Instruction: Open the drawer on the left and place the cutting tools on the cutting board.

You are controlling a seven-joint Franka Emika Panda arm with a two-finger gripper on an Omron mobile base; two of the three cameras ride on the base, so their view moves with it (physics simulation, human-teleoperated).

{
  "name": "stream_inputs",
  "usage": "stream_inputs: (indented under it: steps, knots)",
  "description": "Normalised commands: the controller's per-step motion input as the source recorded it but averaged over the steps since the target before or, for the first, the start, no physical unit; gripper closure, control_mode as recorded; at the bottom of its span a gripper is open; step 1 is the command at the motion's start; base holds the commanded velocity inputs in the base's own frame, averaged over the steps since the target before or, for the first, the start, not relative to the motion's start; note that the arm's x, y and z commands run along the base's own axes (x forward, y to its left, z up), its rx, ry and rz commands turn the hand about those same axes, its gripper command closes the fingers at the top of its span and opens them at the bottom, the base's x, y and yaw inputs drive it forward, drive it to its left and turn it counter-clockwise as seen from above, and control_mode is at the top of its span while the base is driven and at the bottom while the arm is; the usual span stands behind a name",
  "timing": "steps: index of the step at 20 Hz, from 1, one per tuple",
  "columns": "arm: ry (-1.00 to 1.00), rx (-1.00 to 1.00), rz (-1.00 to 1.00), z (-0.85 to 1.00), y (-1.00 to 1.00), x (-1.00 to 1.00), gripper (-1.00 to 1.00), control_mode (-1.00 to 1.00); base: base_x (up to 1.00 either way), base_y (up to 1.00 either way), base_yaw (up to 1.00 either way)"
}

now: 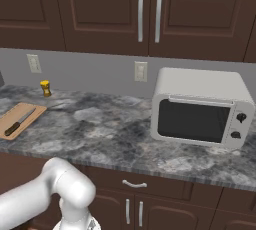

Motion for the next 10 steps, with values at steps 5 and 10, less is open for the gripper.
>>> stream_inputs:
  steps: [5,10]
  knots:
    - [-0.04,0.00,0.05,0.96,-0.42,0.00,1.00,-1.00,0.00,0.00,0.00]
    - [-0.06,0.00,0.04,0.72,-0.43,0.46,1.00,-1.00,0.00,0.00,0.00]
